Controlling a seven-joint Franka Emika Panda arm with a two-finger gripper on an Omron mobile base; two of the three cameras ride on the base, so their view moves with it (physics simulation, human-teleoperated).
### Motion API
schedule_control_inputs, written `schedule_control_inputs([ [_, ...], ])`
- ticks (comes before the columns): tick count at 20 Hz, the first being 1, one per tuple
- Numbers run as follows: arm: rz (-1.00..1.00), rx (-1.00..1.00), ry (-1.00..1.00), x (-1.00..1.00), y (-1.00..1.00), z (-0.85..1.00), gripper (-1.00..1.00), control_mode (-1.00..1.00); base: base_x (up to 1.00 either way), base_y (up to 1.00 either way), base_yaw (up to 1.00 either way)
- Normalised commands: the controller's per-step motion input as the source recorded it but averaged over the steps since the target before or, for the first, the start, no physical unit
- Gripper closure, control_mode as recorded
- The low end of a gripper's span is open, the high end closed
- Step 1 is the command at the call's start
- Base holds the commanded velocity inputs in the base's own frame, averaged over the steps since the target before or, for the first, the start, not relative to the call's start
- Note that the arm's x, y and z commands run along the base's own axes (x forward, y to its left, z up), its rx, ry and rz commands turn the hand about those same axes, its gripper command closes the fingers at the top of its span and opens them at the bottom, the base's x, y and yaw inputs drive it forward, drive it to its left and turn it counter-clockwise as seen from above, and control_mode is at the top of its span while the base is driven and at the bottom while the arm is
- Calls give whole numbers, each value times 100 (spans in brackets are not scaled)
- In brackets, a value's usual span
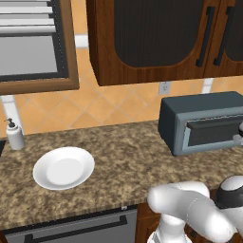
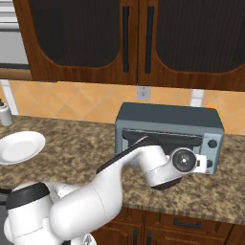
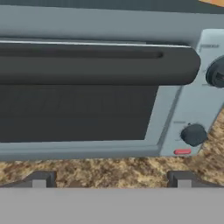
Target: Pick up the kebab skewer and baguette bread, and place them inside the toaster oven. Close the toaster oven door and start by setting the timer.
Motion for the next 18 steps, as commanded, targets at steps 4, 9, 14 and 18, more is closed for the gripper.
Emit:
schedule_control_inputs([
  [4, -9, 24, 0, -6, -52, 0, -100, -100, 0, 0, 0],
  [9, -11, 41, -2, -3, -51, 0, -100, -100, 0, 0, 0],
  [14, -26, 40, -1, 18, -12, -1, -100, -100, 0, 0, 0],
  [18, -27, 35, 0, 27, -8, -2, -100, -100, 0, 0, 0],
])
